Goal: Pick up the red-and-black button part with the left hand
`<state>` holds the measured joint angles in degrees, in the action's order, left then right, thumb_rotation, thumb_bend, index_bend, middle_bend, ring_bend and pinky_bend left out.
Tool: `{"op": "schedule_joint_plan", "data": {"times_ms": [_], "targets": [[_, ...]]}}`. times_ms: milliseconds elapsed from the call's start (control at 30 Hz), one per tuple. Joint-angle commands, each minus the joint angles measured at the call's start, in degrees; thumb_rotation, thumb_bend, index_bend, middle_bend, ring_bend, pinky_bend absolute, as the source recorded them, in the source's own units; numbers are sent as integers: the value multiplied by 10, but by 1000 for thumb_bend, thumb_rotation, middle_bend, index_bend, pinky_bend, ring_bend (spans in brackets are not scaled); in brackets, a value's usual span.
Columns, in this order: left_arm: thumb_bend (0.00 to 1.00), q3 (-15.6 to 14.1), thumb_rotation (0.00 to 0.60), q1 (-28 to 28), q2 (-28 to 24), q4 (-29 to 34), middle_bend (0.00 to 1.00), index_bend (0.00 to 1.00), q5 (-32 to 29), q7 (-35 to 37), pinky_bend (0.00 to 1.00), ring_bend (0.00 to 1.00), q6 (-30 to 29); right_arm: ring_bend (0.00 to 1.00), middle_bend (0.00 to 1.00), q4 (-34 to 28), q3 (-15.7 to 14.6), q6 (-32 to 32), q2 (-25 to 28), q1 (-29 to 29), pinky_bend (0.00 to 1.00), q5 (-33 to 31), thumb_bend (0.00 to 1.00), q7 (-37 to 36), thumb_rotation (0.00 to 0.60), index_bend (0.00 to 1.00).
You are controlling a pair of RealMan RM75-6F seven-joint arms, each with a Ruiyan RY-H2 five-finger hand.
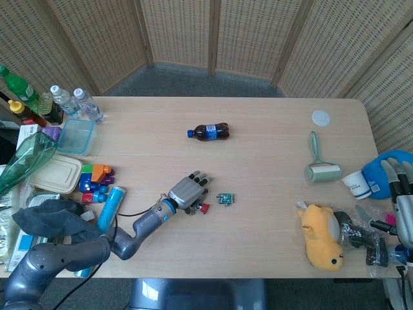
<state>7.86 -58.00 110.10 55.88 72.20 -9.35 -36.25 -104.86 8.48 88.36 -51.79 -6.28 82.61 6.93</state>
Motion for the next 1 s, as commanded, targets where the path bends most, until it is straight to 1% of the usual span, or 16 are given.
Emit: {"op": "schedule_joint_plan", "data": {"times_ms": [33,367,533,633,733,867,1000], "targets": [[224,-2,600,2,2,-2,0,542,5,5,0,0,-6,0,0,-1,0,0,0,1,0,1,245,0,364,0],[318,-3,600,9,9,-9,0,645,22,20,0,0,-29,0,0,1,0,0,0,2,0,2,243,-4,369,0],[319,2,600,15,-13,16,0,645,31,35,0,0,-45,0,0,1,1,2,1,4,0,3,241,-2,368,0],[319,7,600,23,-49,54,0,641,37,33,0,0,-65,0,0,0,1,0,0,3,0,3,241,-2,366,0],[319,19,600,37,-103,116,0,638,37,28,0,0,-95,0,0,1,0,-4,-3,1,0,4,241,-1,366,0],[318,45,600,59,-194,216,0,638,28,14,0,0,-140,0,0,5,0,-11,-13,-4,0,6,242,1,366,0],[316,72,600,78,-275,302,0,636,11,2,0,0,-172,0,0,9,-1,-17,-24,-10,0,9,242,4,365,0]]}}
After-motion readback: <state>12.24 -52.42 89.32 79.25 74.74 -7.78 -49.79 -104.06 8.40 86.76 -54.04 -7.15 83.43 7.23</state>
